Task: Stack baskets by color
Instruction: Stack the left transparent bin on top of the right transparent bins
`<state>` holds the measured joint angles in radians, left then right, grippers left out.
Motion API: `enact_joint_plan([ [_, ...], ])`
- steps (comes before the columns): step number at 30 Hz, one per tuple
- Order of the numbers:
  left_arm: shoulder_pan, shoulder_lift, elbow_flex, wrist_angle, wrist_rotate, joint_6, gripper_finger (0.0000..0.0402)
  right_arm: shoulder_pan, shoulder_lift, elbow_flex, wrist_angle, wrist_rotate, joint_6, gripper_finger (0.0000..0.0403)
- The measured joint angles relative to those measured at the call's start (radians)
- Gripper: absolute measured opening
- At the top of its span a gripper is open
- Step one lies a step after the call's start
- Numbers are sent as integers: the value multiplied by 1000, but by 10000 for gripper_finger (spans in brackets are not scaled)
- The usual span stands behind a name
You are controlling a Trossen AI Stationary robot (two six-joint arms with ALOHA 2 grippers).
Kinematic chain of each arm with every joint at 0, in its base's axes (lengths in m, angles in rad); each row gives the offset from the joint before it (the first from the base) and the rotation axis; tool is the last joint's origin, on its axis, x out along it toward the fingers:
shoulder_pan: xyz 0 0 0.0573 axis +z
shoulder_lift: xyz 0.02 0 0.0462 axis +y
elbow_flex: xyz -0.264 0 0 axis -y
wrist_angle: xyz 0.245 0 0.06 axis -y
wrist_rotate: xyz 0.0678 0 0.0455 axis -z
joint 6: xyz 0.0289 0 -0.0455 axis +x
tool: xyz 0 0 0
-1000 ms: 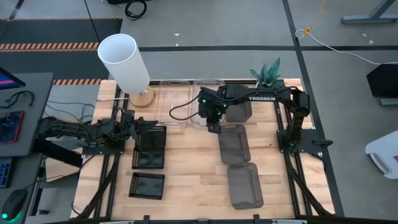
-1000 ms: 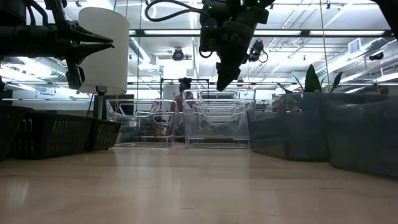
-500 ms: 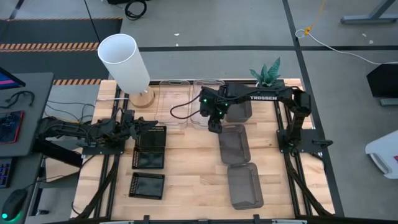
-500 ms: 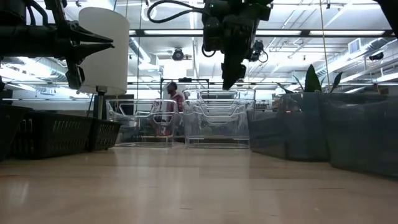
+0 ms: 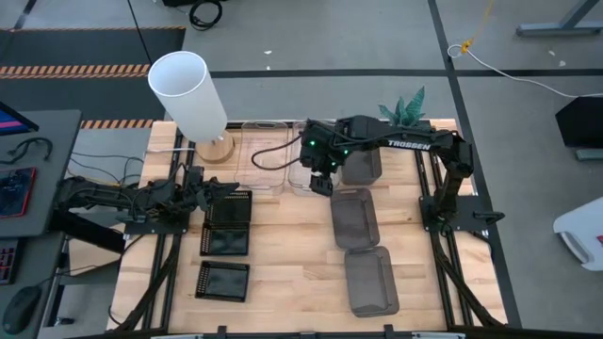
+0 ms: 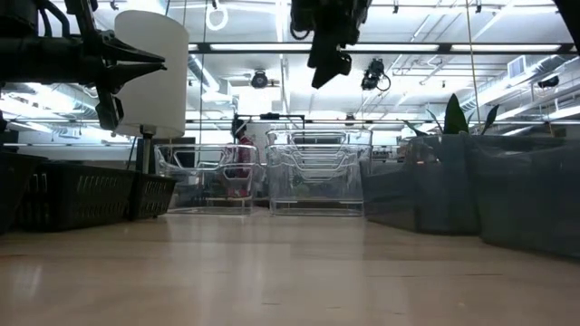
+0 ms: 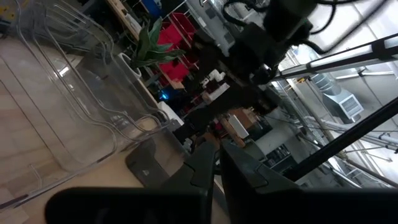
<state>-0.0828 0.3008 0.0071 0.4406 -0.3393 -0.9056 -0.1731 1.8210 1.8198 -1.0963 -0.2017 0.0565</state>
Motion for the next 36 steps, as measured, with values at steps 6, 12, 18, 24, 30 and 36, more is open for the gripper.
enact_joint_plan([
  [6,0,0,0,0,0,0,30,59,4,-14,-79,56,-28,256],
  [12,0,0,0,0,0,0,27,91,5,-50,34,60,-32,239],
  [18,0,0,0,0,0,0,34,108,6,-123,396,77,-47,231],
  [24,0,0,0,0,0,0,30,99,6,-193,678,89,-95,230],
  [30,0,0,0,0,0,0,26,97,12,-206,685,89,-118,230],
  [36,0,0,0,1,0,0,34,97,11,-206,685,80,-112,229],
])
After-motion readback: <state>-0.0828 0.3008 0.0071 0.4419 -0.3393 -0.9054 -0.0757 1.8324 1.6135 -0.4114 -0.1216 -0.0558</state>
